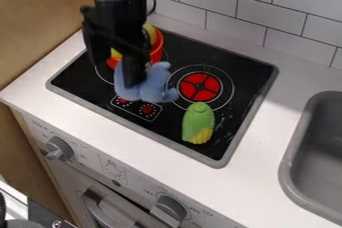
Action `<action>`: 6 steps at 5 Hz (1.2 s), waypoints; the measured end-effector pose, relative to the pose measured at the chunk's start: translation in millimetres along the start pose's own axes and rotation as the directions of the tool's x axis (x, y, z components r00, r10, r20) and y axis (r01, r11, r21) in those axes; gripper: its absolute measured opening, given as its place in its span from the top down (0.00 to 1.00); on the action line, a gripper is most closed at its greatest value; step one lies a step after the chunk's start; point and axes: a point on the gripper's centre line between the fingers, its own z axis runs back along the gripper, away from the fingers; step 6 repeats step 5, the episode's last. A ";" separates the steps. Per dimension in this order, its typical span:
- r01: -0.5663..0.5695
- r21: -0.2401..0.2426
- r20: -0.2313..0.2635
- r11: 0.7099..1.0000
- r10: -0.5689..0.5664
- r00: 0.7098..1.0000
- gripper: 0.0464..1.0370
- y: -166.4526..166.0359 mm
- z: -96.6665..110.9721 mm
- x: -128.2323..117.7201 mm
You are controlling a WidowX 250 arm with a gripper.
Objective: Pick the blue doll to the bottom middle and moved the red pot behind
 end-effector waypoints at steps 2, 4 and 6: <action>0.023 0.007 0.008 1.000 -0.023 1.000 0.04 10.0 17.5 9.1; -0.005 0.115 0.095 0.993 -0.006 0.995 0.04 12.8 -48.3 17.1; -0.027 0.161 0.289 0.987 -0.020 0.957 0.04 16.5 -72.5 48.4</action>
